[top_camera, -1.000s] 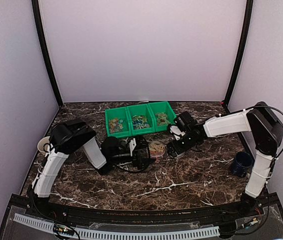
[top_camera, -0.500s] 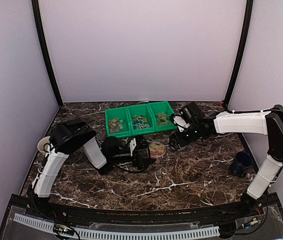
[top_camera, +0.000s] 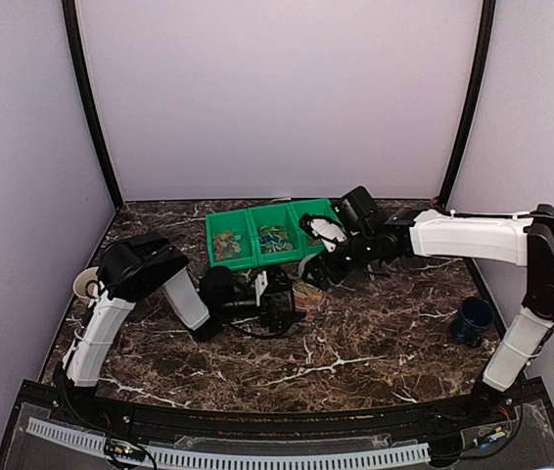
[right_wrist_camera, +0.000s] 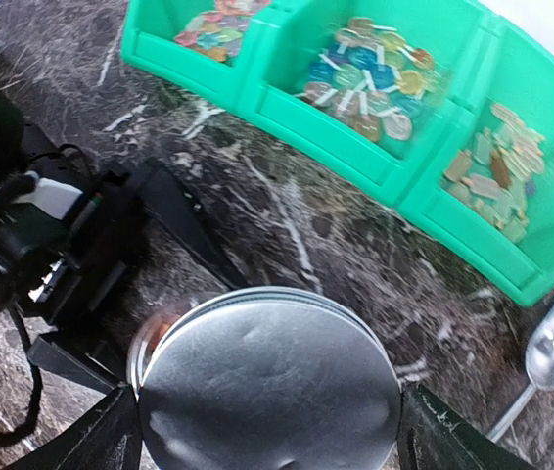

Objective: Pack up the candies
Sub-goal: Place the plate with the packing bottle.

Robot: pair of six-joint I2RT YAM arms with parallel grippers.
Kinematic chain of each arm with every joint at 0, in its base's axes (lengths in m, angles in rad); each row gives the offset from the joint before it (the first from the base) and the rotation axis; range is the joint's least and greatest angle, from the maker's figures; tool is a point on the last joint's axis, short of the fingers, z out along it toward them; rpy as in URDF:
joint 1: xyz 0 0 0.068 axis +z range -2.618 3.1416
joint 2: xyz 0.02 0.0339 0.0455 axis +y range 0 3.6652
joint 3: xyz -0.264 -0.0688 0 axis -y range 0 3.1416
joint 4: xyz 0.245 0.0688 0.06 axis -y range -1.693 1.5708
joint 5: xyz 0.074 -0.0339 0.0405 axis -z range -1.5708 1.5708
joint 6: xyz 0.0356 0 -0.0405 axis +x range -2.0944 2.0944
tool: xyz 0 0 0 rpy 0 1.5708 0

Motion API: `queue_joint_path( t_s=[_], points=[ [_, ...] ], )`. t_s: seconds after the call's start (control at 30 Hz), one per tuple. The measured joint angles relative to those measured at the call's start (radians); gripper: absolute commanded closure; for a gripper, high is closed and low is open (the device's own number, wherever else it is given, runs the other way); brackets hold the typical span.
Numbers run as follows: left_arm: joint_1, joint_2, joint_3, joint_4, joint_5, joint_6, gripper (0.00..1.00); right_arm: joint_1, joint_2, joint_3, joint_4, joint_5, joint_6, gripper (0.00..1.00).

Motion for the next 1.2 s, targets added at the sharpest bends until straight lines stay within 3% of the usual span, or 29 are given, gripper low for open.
queue_joint_path(
  t_s=[0.27,1.2],
  points=[
    [0.0,0.001,0.0,0.0,0.0,0.0,0.11,0.026,0.091,0.066,-0.029,-0.024,-0.04,0.13],
    [0.001,0.003,0.002,0.008,0.001,-0.002,0.11,0.047,0.176,0.146,-0.145,-0.073,-0.085,0.12]
  ],
)
